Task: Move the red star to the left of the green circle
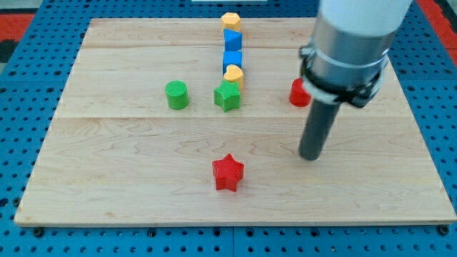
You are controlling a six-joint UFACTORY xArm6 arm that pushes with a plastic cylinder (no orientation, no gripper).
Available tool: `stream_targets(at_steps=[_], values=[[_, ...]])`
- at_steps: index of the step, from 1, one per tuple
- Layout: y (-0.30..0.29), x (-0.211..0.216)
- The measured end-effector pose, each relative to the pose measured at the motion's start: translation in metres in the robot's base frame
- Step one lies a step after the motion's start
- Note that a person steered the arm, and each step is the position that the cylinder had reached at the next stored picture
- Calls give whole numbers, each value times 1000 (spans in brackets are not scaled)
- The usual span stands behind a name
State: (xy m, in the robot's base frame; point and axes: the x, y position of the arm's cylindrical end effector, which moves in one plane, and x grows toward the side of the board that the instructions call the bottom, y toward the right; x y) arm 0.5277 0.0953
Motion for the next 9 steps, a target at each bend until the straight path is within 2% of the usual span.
stream_targets(at_steps=[1, 2, 4, 5, 6, 9], values=[[-69, 24], [-82, 37], [-226, 3], [-273, -42], [-259, -15], [-327, 9]])
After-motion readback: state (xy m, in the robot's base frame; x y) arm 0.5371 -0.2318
